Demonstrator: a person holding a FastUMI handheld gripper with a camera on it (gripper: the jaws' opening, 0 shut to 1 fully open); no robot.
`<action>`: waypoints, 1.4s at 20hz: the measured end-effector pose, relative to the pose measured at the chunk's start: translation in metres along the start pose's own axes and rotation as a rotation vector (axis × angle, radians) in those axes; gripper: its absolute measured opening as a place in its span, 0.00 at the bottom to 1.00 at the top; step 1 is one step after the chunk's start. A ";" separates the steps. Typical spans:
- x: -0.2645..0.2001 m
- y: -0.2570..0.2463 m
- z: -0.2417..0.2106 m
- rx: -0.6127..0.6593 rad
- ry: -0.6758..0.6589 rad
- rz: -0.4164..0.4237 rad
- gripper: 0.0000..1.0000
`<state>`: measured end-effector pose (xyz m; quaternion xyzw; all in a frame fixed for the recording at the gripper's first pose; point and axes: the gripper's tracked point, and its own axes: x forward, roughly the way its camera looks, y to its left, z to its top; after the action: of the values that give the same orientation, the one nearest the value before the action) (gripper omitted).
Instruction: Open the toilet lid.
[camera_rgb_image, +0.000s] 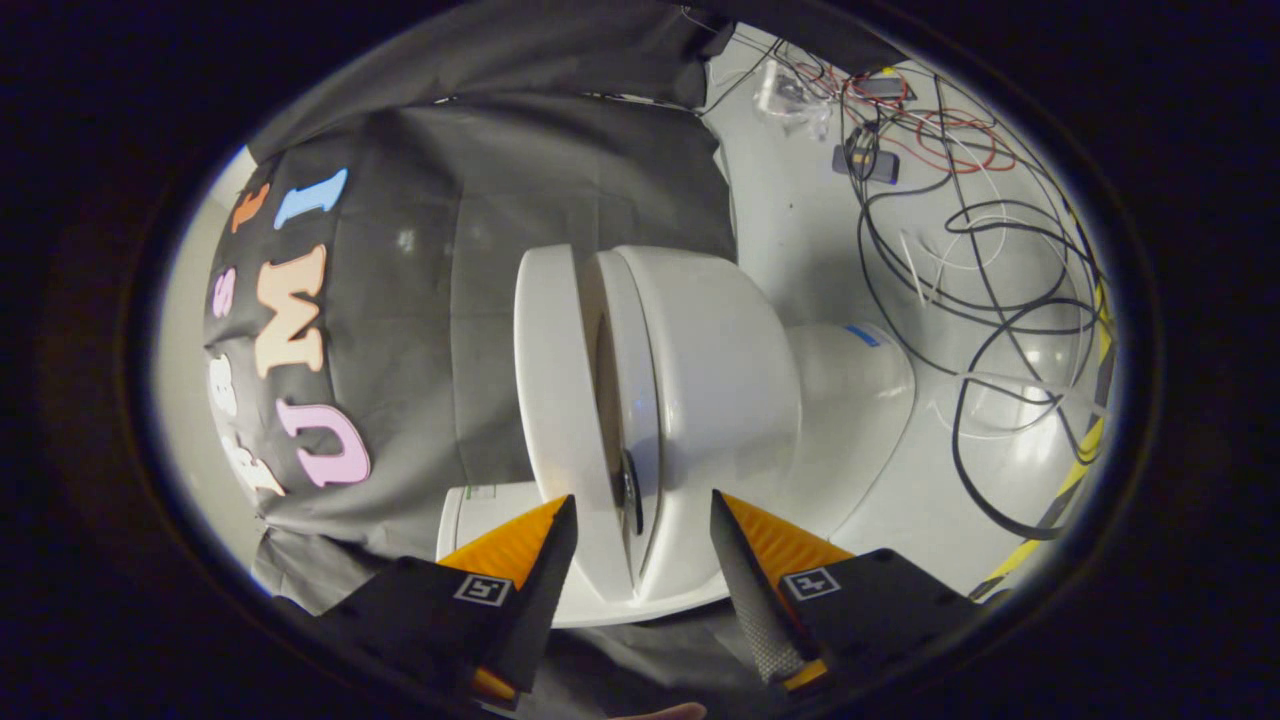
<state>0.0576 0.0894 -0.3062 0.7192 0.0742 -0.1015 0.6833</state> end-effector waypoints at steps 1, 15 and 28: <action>0.003 0.006 0.006 0.014 -0.027 0.031 0.75; 0.010 -0.004 -0.001 -0.303 0.053 -0.227 0.10; 0.004 0.044 -0.008 -0.410 -0.001 -0.255 0.00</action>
<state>0.0725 0.0950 -0.2638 0.5501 0.1831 -0.1699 0.7968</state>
